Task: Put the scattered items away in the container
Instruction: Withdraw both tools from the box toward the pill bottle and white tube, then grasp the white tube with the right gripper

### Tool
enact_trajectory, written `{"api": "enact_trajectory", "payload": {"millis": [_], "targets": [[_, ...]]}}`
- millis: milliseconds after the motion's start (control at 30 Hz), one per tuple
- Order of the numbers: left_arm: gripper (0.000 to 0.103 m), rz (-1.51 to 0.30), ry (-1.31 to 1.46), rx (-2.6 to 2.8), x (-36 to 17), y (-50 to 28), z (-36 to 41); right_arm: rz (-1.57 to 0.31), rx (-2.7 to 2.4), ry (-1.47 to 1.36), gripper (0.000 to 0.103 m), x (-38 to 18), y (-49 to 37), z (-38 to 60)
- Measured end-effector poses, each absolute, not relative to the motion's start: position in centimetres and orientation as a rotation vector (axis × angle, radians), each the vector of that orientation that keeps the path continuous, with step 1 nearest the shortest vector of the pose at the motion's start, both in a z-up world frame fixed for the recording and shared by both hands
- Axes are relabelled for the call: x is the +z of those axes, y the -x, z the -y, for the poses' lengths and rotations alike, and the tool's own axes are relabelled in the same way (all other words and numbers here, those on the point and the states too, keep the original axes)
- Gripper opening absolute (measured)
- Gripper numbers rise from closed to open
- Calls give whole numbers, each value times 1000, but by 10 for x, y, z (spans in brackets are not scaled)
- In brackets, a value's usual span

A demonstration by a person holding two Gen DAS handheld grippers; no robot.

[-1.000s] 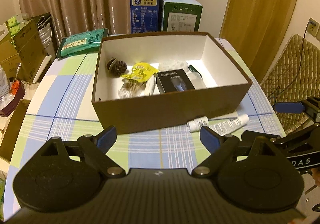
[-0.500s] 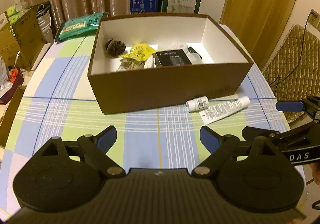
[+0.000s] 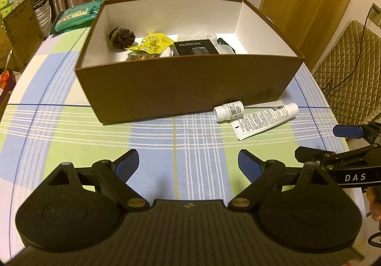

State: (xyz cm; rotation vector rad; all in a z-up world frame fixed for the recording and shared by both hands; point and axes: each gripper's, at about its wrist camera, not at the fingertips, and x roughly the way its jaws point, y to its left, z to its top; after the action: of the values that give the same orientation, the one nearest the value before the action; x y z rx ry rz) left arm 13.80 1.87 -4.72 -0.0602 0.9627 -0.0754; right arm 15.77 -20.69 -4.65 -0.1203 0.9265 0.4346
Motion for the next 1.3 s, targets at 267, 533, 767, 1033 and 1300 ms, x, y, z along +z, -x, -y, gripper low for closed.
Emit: {"api": "enact_trajectory", "payload": {"millis": [267, 533, 767, 1033, 1300], "targets": [[88, -1008, 54, -83, -70, -160, -7, -930, 440, 129, 101, -74, -180, 207], [88, -1033, 54, -76, -87, -182, -5, -948, 451, 121, 101, -94, -204, 218], [88, -1050, 47, -105, -98, -202, 14, -868, 569, 223, 101, -88, -219, 227], [88, -1076, 35, -92, -107, -209, 12, -781, 878, 617, 69, -97, -231, 213], [88, -1079, 37, -56, -105, -203, -1, -872, 1080, 694, 26, -93, -214, 223]]}}
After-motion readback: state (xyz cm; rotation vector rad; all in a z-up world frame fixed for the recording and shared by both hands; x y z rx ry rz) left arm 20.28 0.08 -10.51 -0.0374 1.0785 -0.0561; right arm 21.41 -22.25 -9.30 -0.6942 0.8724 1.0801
